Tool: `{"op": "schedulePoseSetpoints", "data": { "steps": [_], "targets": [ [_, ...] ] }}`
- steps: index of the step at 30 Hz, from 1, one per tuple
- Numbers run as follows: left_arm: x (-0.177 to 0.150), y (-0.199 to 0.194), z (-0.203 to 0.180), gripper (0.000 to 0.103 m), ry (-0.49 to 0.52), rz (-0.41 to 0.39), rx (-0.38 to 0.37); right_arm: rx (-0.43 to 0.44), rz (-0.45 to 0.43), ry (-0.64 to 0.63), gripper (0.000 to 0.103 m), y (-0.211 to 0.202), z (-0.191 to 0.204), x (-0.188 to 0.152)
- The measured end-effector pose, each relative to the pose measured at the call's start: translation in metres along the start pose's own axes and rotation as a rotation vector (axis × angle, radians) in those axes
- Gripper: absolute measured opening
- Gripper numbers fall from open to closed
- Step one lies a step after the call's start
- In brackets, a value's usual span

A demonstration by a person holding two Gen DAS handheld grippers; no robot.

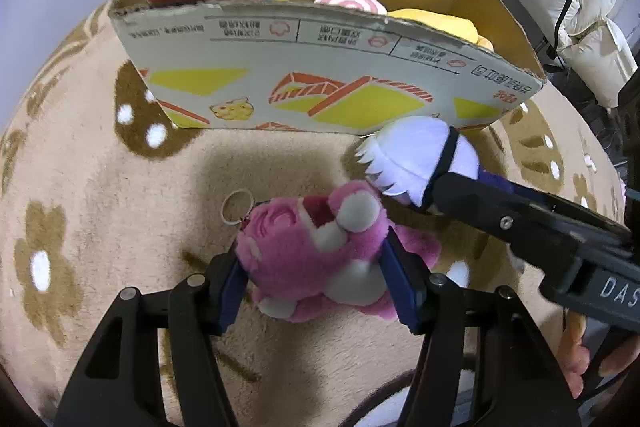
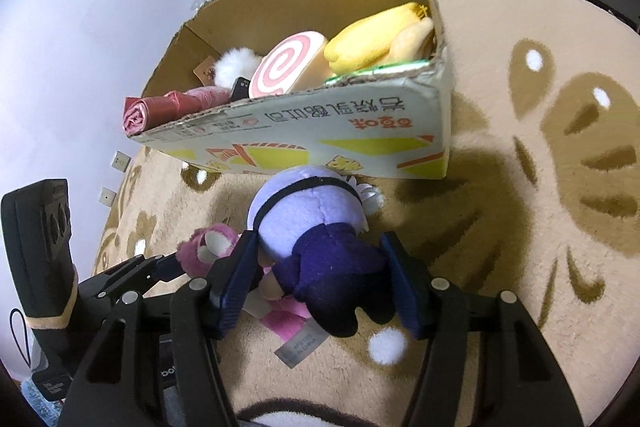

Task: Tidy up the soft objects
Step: 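Grasp the pink bear plush with the left tool while the right tool grasps the purple doll, then lift the pink bear with the left tool while the right tool carries the purple doll over the box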

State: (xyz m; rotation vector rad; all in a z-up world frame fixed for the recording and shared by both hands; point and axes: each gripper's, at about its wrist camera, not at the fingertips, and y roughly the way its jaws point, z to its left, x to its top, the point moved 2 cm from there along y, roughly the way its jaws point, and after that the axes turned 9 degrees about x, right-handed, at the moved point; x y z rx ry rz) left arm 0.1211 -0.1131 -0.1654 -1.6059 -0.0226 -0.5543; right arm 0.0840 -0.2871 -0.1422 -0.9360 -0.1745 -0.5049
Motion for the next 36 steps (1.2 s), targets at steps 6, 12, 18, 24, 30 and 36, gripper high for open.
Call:
{"op": "schedulePoseSetpoints", "data": {
  "steps": [6,12,18,24,30,36],
  "targets": [
    [-0.001,-0.016,0.008,0.060,-0.010,-0.055,0.062,-0.002,-0.053,-0.009,0.065,-0.015,0.003,0.001],
    [-0.006,-0.039,0.017,0.060,-0.030,-0.129,0.113,0.001,-0.095,-0.031,0.064,-0.030,0.012,0.001],
    [-0.010,-0.069,0.023,0.060,-0.042,-0.227,0.179,0.001,-0.141,-0.065,0.062,-0.049,0.024,-0.002],
    [-0.005,-0.094,0.025,0.060,-0.060,-0.311,0.220,0.001,-0.185,-0.085,0.062,-0.068,0.035,-0.005],
    [-0.001,-0.123,0.027,0.060,-0.067,-0.421,0.253,-0.012,-0.249,-0.118,0.062,-0.085,0.045,-0.004],
    [0.008,-0.147,0.029,0.060,-0.074,-0.510,0.276,-0.032,-0.347,-0.151,0.062,-0.104,0.055,0.003]
  ]
}}
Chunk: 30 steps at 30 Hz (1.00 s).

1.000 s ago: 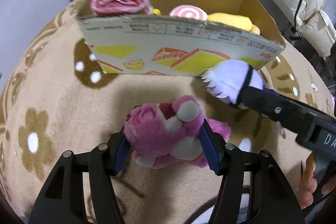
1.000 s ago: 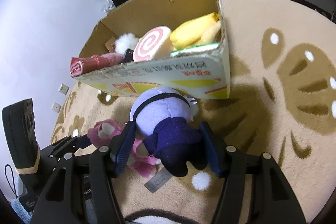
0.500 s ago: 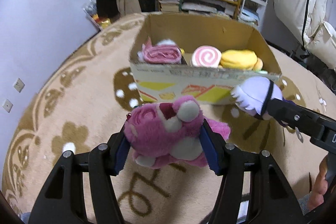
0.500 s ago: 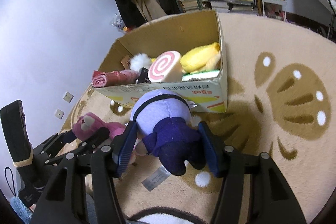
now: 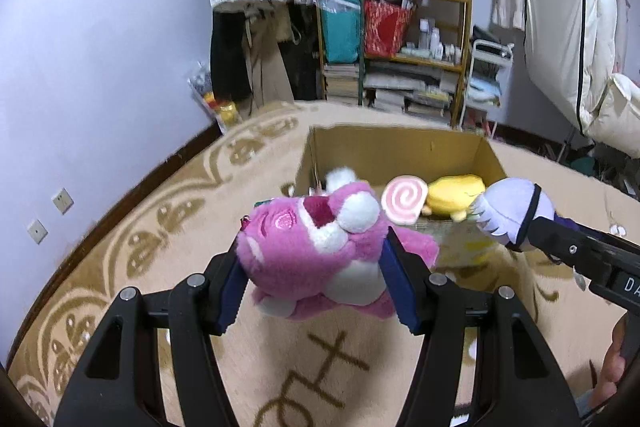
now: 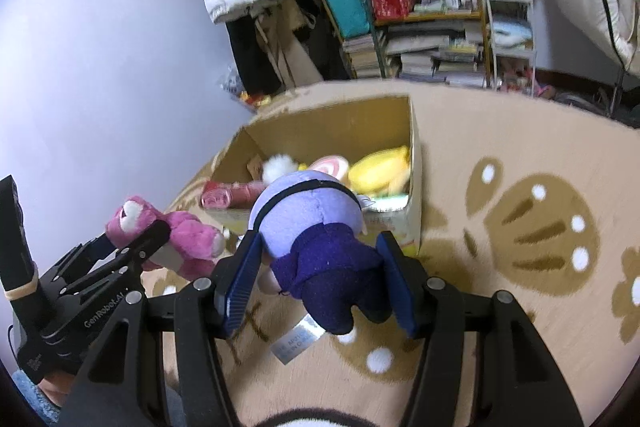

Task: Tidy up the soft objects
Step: 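Lift the pink bear with the left tool while the right tool carries the purple doll over the box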

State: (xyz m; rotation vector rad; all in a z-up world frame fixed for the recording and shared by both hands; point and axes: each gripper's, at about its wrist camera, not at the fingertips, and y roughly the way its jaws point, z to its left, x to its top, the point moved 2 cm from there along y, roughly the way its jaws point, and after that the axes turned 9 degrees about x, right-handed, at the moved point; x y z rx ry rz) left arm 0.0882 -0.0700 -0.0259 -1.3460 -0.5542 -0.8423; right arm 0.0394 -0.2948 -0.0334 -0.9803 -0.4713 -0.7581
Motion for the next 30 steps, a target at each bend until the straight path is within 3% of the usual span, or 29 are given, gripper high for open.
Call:
{"op": "schedulePoseSetpoints", "data": {
  "steps": [9,21,30],
  "targets": [
    [0.030,-0.007,0.005,0.061,-0.017,-0.104,0.013,-0.026,-0.139,-0.051,0.062,-0.018,0.005,0.024],
    [0.063,0.004,-0.014,0.061,0.026,-0.184,0.011,-0.053,-0.198,-0.082,0.062,-0.006,0.002,0.041],
    [0.073,0.022,-0.026,0.061,0.069,-0.189,0.012,-0.095,-0.218,-0.140,0.062,0.014,0.006,0.050]
  ]
}}
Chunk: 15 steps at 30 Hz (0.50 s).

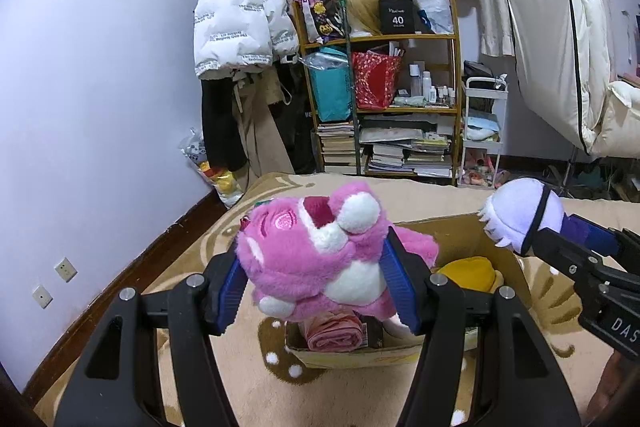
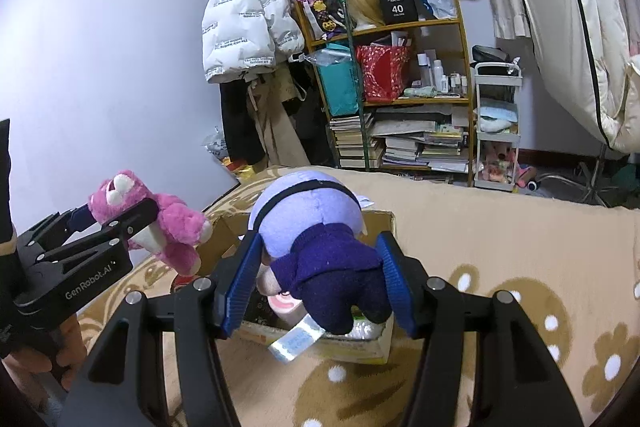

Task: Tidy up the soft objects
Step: 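Lift the pink bear with the left tool while the right tool carries the purple doll over the box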

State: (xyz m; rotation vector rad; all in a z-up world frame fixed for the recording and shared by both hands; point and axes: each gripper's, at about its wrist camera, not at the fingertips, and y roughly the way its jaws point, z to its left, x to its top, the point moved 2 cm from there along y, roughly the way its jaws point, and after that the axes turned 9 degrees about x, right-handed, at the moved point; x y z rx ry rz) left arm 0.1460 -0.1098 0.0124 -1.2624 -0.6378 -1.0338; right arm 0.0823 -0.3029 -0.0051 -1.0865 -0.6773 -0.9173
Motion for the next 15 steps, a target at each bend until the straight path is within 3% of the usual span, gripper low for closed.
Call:
{"op": "schedulePoseSetpoints", "data": {
  "steps": [15],
  "targets": [
    [-0.012,0.041,-0.011,0.062,0.025,0.055,-0.027,0.016,0.034,0.002,0.062,0.034,-0.014,-0.010]
  ]
}}
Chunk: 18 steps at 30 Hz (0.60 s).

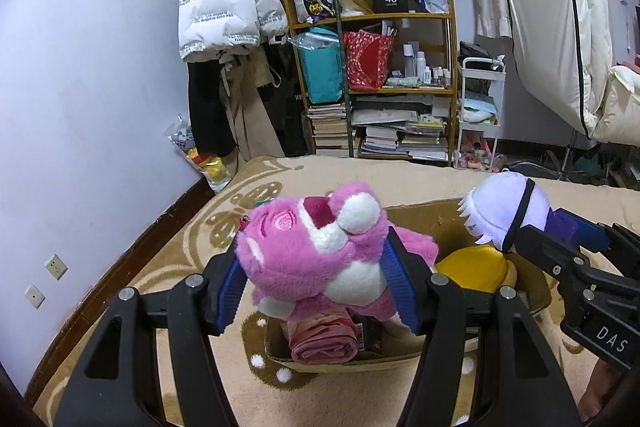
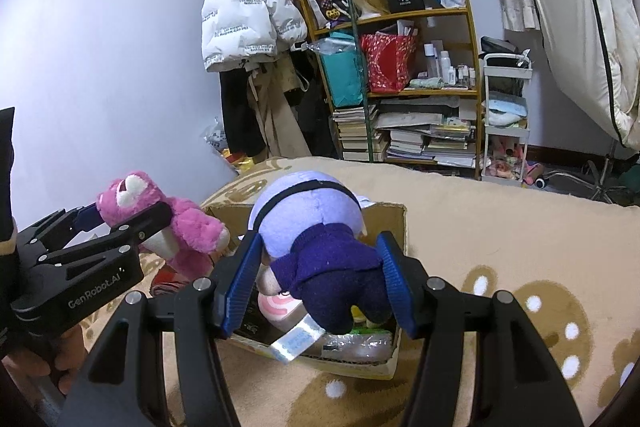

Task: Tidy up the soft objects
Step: 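Lift the pink bear with the left tool while the right tool carries the purple doll over the box, then drop the pink bear and purple doll into the box, opening both tools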

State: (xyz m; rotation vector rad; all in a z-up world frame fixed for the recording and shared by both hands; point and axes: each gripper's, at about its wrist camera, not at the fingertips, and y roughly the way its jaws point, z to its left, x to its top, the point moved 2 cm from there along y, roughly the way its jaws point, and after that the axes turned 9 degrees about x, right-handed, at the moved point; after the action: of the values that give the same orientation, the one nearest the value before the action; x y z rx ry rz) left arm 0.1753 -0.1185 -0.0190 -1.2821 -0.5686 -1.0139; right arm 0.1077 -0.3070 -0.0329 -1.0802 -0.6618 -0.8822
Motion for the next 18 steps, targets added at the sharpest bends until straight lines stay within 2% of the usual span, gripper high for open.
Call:
{"op": "schedulePoseSetpoints", "data": {
  "steps": [13,18],
  "targets": [
    [-0.016,0.031,-0.005,0.064,-0.013,0.109,-0.053,0.007,0.063,0.025,0.064,0.019,-0.012,-0.012],
    [-0.019,0.032,-0.009,0.067,-0.002,0.121,-0.054,0.020,0.081,0.045,0.065,0.022,-0.015,-0.014]
  ]
}}
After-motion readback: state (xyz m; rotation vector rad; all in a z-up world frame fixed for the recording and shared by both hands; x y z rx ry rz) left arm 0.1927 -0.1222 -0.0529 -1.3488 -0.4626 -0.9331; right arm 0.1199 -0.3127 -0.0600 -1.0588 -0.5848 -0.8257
